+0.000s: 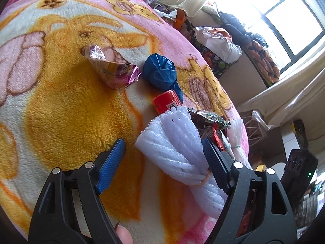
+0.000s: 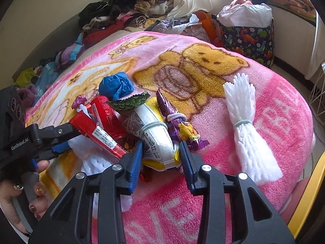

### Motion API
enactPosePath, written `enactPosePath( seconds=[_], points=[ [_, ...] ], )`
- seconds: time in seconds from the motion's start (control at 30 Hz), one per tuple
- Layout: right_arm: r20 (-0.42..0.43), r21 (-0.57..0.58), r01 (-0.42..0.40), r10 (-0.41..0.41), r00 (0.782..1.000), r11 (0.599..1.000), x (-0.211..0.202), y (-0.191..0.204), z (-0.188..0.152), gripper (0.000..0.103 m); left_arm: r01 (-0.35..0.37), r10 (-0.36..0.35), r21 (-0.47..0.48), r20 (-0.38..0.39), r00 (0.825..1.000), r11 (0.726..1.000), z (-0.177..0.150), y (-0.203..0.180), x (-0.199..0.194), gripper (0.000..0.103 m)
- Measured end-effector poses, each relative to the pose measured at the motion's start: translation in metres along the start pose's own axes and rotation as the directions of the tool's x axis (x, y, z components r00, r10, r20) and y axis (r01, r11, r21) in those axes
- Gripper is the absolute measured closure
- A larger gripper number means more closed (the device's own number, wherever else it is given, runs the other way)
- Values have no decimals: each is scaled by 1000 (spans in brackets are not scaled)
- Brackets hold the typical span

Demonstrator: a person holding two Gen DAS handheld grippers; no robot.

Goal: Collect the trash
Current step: 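Grasp the white mesh net with the left gripper while the right grasps a white tube, then carry both items over the yellow bin and open both grippers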

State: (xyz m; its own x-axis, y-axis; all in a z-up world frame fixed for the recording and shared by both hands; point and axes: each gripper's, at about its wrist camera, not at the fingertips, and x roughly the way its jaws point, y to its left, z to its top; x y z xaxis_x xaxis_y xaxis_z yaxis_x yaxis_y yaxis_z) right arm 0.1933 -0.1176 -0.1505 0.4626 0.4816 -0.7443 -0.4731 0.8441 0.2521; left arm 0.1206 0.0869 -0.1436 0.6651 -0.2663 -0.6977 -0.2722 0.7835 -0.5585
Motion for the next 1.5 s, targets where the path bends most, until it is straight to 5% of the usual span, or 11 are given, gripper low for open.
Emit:
enactPosePath(
  seconds=[0.17, 0.37, 0.73, 1.1, 1.5],
  points=[
    [21, 16, -7, 6, 1000, 1000, -9, -1, -3, 72, 20, -20, 4, -7, 1000, 1000, 0, -3, -3, 68],
    [48, 87, -5, 1, 999, 996, -29, -7, -12, 72, 49, -48, 26, -20, 999, 998, -2, -8, -12, 88],
    [93, 131, -12, 0, 996, 991, -66, -6, -32, 73, 6, -14, 114, 74, 997, 993, 6, -13, -55, 92],
    [152, 131, -18, -2, 988, 991, -100, 3, -41, 73, -10, -28, 162, 229, 973, 987, 23, -32, -108, 92],
    [196, 125, -20, -5, 981, 992, -127, 12, -46, 73, 25, -79, 213, 250, 965, 977, 17, -56, -123, 92]
  ],
)
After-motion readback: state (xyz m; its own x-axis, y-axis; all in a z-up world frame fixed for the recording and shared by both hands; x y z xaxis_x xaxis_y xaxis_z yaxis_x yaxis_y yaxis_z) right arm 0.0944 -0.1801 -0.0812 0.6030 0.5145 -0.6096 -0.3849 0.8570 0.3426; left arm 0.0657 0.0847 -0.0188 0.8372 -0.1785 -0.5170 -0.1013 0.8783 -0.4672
